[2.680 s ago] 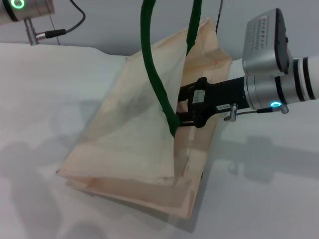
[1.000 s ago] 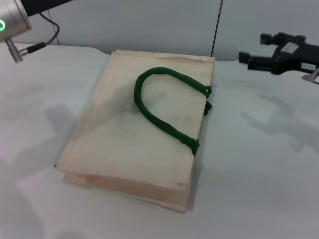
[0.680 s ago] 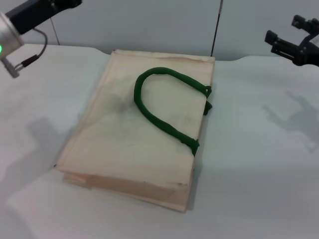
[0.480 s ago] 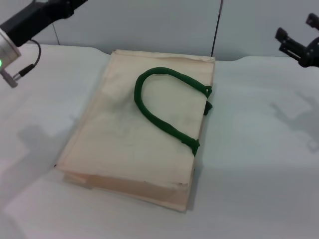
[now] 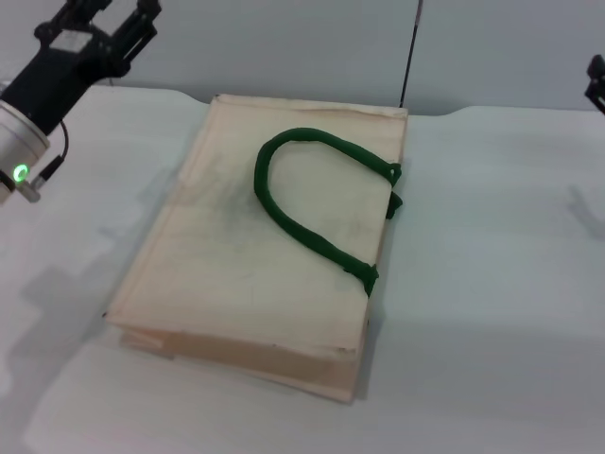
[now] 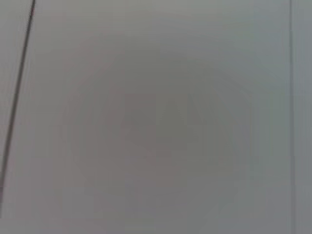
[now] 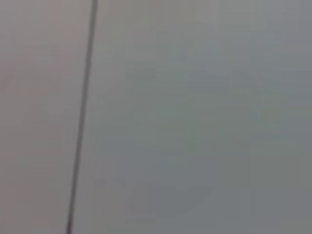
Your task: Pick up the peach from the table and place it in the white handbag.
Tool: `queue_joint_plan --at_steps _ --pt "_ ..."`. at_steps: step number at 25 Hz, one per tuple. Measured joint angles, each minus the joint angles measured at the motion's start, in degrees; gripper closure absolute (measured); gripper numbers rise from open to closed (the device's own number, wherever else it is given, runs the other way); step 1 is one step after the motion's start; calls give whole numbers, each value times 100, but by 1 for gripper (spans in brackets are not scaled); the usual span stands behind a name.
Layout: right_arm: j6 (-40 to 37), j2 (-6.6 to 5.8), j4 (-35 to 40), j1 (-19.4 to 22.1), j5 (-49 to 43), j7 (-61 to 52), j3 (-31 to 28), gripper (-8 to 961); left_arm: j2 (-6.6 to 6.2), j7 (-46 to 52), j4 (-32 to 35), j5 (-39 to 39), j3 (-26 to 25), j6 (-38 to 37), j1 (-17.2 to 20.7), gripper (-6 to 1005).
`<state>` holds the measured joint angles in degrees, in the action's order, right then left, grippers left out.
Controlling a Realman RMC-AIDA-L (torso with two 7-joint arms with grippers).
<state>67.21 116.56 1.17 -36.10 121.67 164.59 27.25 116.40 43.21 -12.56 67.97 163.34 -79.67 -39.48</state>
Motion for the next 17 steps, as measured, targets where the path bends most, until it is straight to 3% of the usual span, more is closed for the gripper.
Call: queue_joint_plan --at_steps 7,12,17 --pt "-328 -2 -77 1 265 -17 -130 43 16 -2270 1178 1412 -2 423 385 285" --pt "-350 -3 -122 10 270 -36 -207 43 27 -3242 1726 2156 -4 509 543 285" --pt "-350 -5 -148 19 272 -40 -234 43 31 -3524 1899 2355 -4 514 615 285"
